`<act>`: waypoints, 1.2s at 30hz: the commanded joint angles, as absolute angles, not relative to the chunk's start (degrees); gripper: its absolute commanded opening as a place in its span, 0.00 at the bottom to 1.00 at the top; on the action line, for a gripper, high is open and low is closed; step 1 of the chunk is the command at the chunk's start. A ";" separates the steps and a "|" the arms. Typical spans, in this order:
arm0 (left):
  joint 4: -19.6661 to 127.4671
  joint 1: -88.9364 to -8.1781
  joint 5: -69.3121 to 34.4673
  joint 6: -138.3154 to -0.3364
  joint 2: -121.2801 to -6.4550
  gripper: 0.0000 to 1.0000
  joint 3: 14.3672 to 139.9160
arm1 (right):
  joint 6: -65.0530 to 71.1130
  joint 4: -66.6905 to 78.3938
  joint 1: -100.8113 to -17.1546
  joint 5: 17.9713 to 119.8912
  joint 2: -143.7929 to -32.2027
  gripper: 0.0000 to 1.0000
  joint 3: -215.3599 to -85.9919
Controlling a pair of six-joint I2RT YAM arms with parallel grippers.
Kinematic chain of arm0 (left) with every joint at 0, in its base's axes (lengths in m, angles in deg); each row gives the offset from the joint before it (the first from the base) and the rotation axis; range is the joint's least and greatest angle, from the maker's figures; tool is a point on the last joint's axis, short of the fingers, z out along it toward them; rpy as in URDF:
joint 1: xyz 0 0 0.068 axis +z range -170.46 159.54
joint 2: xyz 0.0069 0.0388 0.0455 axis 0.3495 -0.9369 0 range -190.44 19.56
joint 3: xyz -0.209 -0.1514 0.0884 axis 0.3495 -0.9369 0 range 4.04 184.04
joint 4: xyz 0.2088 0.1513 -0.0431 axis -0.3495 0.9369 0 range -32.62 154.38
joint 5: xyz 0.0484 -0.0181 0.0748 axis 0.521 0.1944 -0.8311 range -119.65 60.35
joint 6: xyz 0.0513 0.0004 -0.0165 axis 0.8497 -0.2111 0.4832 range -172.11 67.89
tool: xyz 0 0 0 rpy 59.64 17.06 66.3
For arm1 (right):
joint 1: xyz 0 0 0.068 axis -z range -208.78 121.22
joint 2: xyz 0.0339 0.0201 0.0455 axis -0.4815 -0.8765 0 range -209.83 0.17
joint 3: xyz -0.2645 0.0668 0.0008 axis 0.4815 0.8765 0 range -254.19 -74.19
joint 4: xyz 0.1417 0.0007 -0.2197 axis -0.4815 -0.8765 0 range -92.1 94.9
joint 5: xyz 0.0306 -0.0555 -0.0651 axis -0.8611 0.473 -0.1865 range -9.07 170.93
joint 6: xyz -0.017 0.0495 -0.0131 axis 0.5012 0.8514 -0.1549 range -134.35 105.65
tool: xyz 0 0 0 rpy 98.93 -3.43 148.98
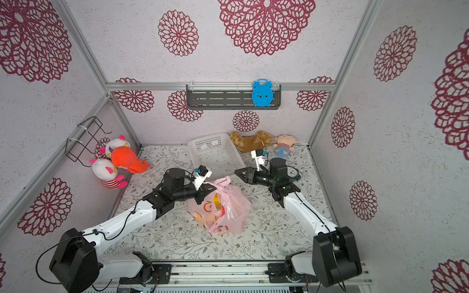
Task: Place the banana into a plastic bag & tie a knot
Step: Cross the plastic bag at the center of the board.
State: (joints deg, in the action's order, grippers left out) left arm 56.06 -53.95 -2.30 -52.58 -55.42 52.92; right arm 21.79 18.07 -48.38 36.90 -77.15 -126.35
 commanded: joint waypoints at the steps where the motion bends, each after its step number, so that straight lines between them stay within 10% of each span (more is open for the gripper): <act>1: 52.70 -54.53 -0.65 -52.10 -54.35 0.00 52.18 | 23.90 22.00 -51.02 30.50 -79.49 0.42 -130.61; 23: 47.87 -53.78 1.65 -53.47 -55.93 0.00 50.52 | 27.33 33.66 -58.14 21.68 -83.77 0.35 -127.15; 36: 47.36 -53.16 2.61 -53.97 -56.38 0.00 50.62 | 17.95 27.41 -58.14 20.70 -80.99 0.51 -124.41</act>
